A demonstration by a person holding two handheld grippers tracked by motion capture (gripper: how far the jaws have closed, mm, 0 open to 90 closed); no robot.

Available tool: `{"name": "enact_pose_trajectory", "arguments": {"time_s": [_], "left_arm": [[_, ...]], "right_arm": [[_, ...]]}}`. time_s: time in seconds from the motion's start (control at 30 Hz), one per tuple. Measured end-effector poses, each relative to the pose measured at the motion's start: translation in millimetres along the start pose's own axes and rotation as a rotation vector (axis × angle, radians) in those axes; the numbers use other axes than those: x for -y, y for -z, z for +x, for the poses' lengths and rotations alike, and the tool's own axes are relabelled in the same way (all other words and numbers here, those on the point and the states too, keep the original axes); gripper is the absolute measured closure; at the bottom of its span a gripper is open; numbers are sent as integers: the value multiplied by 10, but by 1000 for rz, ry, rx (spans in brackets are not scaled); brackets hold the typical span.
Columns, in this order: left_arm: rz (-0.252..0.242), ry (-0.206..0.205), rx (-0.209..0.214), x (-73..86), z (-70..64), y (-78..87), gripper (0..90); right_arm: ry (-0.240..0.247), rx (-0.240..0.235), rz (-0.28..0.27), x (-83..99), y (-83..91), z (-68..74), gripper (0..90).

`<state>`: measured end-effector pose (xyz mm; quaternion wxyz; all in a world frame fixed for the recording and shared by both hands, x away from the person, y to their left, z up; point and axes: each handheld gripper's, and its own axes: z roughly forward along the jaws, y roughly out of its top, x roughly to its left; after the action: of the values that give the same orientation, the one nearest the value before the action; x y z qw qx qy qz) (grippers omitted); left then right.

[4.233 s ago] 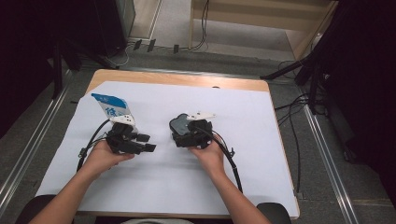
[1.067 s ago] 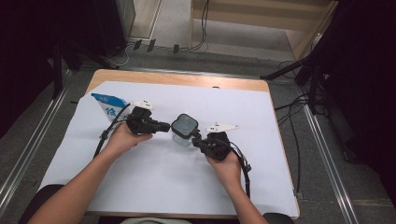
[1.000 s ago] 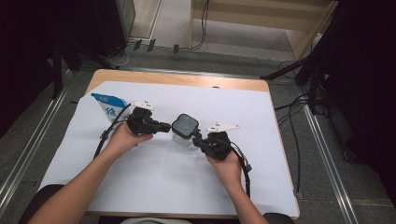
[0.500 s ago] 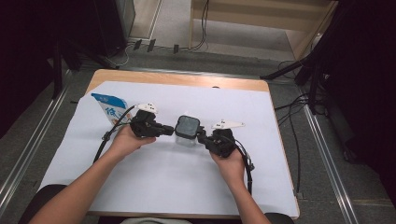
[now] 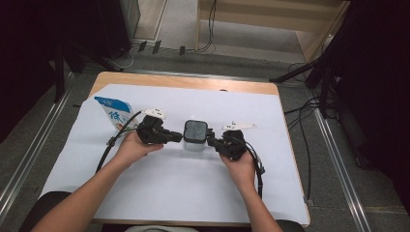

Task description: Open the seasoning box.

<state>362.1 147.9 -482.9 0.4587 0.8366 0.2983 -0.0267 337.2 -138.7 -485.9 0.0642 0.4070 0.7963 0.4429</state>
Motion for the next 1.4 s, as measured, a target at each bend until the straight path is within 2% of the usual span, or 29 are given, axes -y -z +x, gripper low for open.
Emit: {"name": "enact_pose_trajectory", "arguments": {"time_s": [0.33,0.4,0.53,0.6,0.63,0.7,0.8,0.93,1.0,1.07,1.13,1.2,1.23,1.27,1.3,1.37,1.4], "left_arm": [[-1,-21,11,0,-51,-21,843],[-6,-16,11,-5,-43,6,817],[-7,-14,9,-13,-22,90,710],[-11,-22,-4,-20,-24,129,636],[-20,-24,0,-26,-27,160,604],[-23,-26,0,-29,-33,172,601],[-27,-55,-13,-36,-54,217,556],[-40,-84,-42,-39,-71,246,532],[-52,-89,-36,-45,-76,234,560],[-60,-80,-31,-53,-70,228,551],[-89,-69,-32,-68,-51,221,529],[-110,-83,-44,-82,-38,216,495],[-107,-91,-58,-91,-33,209,496],[-41,-86,-61,-143,-18,179,495],[-41,-86,-61,-143,-18,179,503],[-11,-95,-60,-187,-21,153,484],[-16,-96,-61,-199,-27,149,484]], "right_arm": [[-14,0,0,-14,-7,-76,900],[-15,-5,5,-12,3,-75,886],[-5,-8,10,-7,50,-70,823],[2,-26,2,-6,86,-79,781],[12,-38,-11,-1,117,-84,727],[23,-38,-11,1,134,-81,705],[80,-47,-9,-9,193,-55,652],[94,-62,3,-3,225,-57,629],[101,-69,16,-1,225,-77,599],[102,-75,28,-8,214,-89,588],[107,-77,32,-21,206,-105,581],[111,-72,32,-35,215,-117,581],[107,-74,29,-41,226,-120,581],[106,-73,24,-46,240,-130,581],[106,-73,24,-46,240,-130,581],[89,-83,13,-51,258,-164,581],[89,-83,13,-51,258,-164,581]]}}
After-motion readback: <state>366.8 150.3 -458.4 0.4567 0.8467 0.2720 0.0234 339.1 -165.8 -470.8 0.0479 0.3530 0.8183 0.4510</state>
